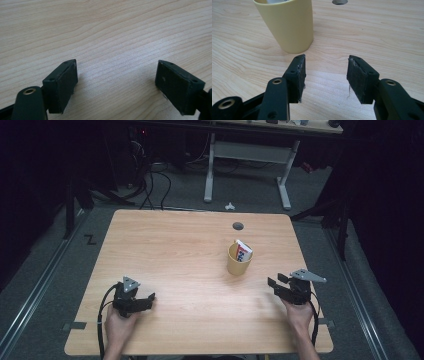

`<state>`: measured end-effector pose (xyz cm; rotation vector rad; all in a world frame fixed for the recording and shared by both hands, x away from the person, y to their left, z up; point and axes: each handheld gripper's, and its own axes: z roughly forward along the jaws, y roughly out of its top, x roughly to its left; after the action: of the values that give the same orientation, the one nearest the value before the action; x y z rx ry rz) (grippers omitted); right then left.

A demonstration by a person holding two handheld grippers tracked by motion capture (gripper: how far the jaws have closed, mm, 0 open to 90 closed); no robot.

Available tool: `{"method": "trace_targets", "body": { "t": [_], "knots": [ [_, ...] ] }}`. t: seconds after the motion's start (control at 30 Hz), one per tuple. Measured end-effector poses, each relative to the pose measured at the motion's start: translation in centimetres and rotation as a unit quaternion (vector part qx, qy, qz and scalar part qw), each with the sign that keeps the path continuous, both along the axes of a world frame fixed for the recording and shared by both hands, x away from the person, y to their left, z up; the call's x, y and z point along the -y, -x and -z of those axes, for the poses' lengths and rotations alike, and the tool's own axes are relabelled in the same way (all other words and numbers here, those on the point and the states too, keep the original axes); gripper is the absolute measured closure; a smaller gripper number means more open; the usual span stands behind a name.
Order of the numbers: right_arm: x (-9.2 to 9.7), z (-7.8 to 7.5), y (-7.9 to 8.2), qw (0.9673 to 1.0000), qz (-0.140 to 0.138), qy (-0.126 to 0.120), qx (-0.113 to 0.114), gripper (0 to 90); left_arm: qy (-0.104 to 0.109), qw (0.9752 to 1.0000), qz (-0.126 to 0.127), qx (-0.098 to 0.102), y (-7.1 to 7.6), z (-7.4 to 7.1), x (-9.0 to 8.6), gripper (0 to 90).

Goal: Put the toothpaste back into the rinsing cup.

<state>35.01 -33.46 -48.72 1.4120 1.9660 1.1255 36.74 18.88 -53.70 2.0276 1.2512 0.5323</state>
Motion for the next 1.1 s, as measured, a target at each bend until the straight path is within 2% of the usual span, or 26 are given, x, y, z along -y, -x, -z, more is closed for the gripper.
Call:
{"method": "trace_targets", "body": {
  "t": [0.27, 0.7, 1.1],
  "knots": [
    [-0.2, 0.8, -0.3, 0.9999, 0.006, 0.008, -0.011, 48.7, 0.0, 1.0, 0.0, 0.0, 0.0, 0.0, 0.0, 18.6],
    [-0.6, 1.5, -1.0, 0.9993, 0.008, 0.036, -0.01, 48.3, 0.0, 1.0, 0.0, 0.0, 0.0, 0.0, 0.0, 18.6],
    [-0.9, 2.2, -1.6, 0.9985, 0.015, 0.049, -0.022, 46.7, 0.0, 1.0, 0.0, 0.0, 0.0, 0.0, 0.0, 18.6]
  ]
}}
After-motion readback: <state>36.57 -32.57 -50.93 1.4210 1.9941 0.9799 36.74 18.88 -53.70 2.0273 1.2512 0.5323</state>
